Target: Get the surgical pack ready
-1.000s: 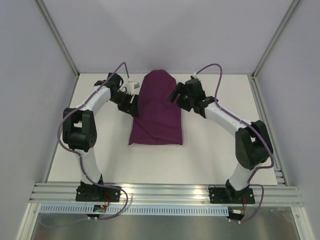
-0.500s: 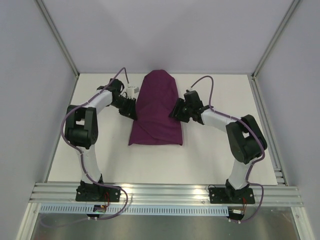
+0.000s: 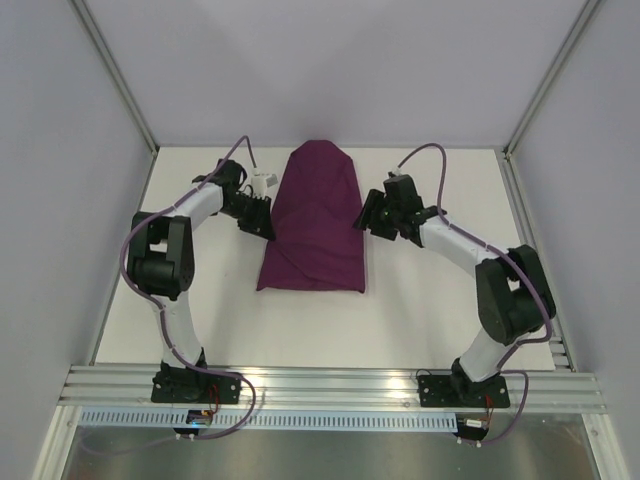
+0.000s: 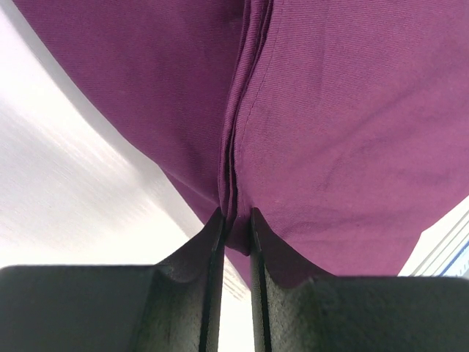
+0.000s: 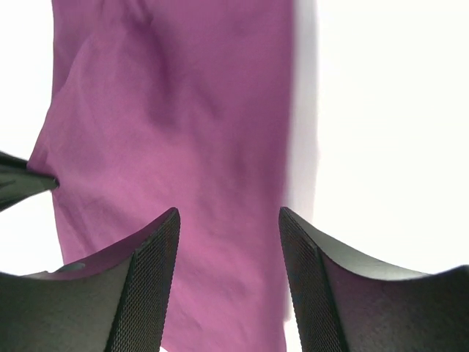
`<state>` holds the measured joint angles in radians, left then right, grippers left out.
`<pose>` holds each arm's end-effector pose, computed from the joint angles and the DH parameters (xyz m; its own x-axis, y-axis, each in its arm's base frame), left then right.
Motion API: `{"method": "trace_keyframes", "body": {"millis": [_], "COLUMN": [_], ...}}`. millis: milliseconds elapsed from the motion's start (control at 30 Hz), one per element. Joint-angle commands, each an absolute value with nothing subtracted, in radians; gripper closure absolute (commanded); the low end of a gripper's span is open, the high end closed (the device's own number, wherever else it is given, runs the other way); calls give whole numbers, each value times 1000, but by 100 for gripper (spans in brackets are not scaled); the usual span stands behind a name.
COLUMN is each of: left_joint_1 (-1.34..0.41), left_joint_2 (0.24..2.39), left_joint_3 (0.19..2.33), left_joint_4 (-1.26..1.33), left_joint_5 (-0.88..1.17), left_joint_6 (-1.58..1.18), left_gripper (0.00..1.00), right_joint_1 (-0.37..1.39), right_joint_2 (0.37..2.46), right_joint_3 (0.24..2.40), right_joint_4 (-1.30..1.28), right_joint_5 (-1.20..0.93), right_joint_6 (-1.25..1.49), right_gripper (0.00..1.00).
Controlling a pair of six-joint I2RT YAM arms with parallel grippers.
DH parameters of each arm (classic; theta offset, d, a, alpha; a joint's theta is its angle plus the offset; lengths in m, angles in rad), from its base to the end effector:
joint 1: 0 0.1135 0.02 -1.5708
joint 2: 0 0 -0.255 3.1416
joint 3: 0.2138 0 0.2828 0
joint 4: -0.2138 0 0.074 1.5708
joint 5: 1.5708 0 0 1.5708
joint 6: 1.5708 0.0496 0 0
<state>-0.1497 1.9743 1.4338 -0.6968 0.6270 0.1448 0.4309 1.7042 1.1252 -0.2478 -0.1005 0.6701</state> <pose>0.4162 -0.0922 0.1494 -0.8797 0.2509 -0.4039 0.4423 0.7437 -0.5014 0.3628 0.1723 0.1745 -0.8204 0.3030 -0.4849 0.0411 0.8771 0.4785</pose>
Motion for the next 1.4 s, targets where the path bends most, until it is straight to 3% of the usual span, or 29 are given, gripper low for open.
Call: {"method": "trace_keyframes", "body": {"millis": [0, 267, 400, 567, 767, 900, 967, 1000, 1100, 1233, 1267, 1367], "left_joint_1": [-155, -155, -155, -155, -155, -153, -143, -131, -115, -115, -117, -156], "left_joint_2": [1953, 1919, 1908, 1844, 1720, 1680, 1669, 1660, 1619, 1591, 1601, 1681], "left_joint_3": [1402, 1347, 1319, 1207, 1094, 1078, 1091, 1115, 1190, 1291, 1314, 1402], "left_joint_4": [-722, -709, -718, -727, -765, -801, -819, -830, -859, -825, -819, -827], "left_joint_5": [591, 592, 588, 618, 606, 601, 588, 581, 574, 568, 575, 600], "left_joint_6": [192, 204, 221, 244, 298, 318, 324, 324, 328, 302, 289, 270], "left_gripper": [100, 100, 100, 100, 100, 98, 81, 66, 63, 61, 63, 75], "right_joint_1": [414, 416, 417, 419, 425, 422, 404, 393, 374, 377, 377, 379], "right_joint_2": [1658, 1796, 1824, 1775, 1678, 1658, 1657, 1645, 1615, 1664, 1686, 1808], "right_joint_3": [1124, 1118, 1100, 1020, 940, 959, 1002, 1020, 1130, 1282, 1304, 1400], "right_joint_4": [-330, -290, -250, -192, -207, -259, -320, -339, -429, -463, -450, -404], "right_joint_5": [-41, -127, -181, -233, -256, -298, -287, -284, -206, -221, -238, -377], "right_joint_6": [601, 595, 620, 652, 672, 658, 631, 623, 557, 480, 474, 474], "right_gripper": [42, 60, 79, 93, 93, 73, 62, 58, 50, 54, 64, 81]}}
